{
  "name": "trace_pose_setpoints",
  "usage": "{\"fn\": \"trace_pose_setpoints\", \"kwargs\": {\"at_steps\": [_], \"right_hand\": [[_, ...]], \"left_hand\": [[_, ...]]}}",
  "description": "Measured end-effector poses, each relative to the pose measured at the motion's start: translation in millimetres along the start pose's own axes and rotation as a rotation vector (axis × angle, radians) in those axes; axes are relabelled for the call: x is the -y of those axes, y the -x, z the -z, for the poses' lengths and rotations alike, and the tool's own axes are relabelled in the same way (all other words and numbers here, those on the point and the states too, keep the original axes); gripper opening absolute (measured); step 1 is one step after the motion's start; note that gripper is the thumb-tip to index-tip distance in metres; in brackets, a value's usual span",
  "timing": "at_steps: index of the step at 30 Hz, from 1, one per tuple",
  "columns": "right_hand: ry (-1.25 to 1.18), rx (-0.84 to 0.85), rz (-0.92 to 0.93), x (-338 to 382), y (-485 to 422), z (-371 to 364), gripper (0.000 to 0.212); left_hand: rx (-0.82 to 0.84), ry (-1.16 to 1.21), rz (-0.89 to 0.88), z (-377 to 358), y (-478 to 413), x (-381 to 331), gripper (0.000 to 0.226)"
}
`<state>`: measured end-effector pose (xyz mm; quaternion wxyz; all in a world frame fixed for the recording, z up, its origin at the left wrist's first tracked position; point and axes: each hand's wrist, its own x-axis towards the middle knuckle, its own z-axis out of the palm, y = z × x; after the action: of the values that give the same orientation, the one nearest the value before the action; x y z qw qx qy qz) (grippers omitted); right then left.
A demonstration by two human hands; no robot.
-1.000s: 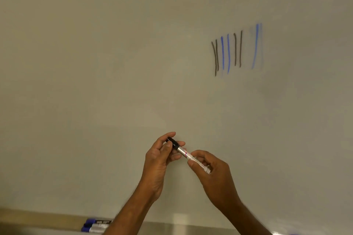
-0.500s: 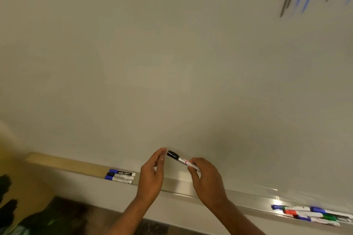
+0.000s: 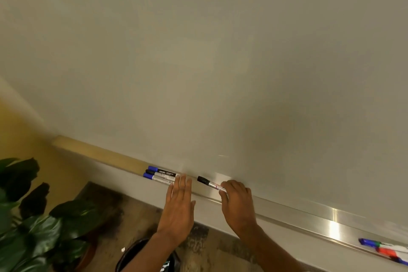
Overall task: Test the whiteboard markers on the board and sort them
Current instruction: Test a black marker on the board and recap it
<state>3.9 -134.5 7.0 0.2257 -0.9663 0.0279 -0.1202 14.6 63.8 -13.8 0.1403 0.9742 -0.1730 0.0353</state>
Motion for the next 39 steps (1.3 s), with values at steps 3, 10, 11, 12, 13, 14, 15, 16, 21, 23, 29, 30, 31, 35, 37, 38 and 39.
{"fn": "trace_pose_setpoints", "kwargs": {"at_steps": [3,10,11,12,13,14,15,16,21,23,29,30,31,35,37,38,39], "right_hand": [[0.008,0.058,-0.018,1,-5,-27,0.014],[0.031,0.15,-0.045,1,-9,-73,0.022],[0.034,0.155,-0.048,1,-10,-78,0.022],[0.035,0.156,-0.048,2,-11,-82,0.021],[0.035,0.16,-0.046,3,-13,-85,0.021],[0.034,0.17,-0.042,5,-14,-88,0.021],[0.034,0.179,-0.036,6,-16,-91,0.022],[0.036,0.186,-0.032,8,-18,-94,0.023],[0.07,0.218,-0.022,19,-26,-105,0.024],[0.093,0.239,-0.026,22,-28,-108,0.024],[0.113,0.237,-0.017,23,-26,-116,0.03],[0.11,0.237,-0.013,23,-25,-116,0.03],[0.102,0.227,-0.012,22,-25,-116,0.03],[0.042,0.116,-0.015,18,-19,-113,0.024],[-0.014,0.043,-0.006,16,-14,-108,0.025],[-0.039,0.013,-0.001,15,-11,-104,0.028],[-0.053,-0.012,0.006,15,-9,-99,0.031]], "left_hand": [[-0.022,-0.012,0.018,-23,0,19,0.065],[-0.008,-0.093,0.063,-51,1,60,0.066],[-0.008,-0.092,0.071,-53,1,63,0.066],[-0.009,-0.089,0.078,-54,1,66,0.066],[-0.01,-0.087,0.082,-55,0,68,0.065],[-0.011,-0.086,0.083,-57,0,70,0.065],[-0.003,-0.085,0.089,-58,-1,71,0.065],[0.009,-0.086,0.097,-58,-1,72,0.066],[0.076,-0.125,0.1,-66,0,78,0.066],[0.081,-0.145,0.107,-69,0,81,0.06],[0.113,-0.112,0.126,-66,-1,78,0.058],[0.127,-0.092,0.125,-65,-1,76,0.061],[0.125,-0.081,0.125,-64,-2,74,0.063],[0.089,-0.072,0.112,-62,-4,67,0.068],[0.084,-0.043,0.108,-59,-4,62,0.073],[0.078,-0.024,0.096,-57,-4,58,0.074],[0.069,-0.003,0.083,-54,-4,52,0.075]]}}
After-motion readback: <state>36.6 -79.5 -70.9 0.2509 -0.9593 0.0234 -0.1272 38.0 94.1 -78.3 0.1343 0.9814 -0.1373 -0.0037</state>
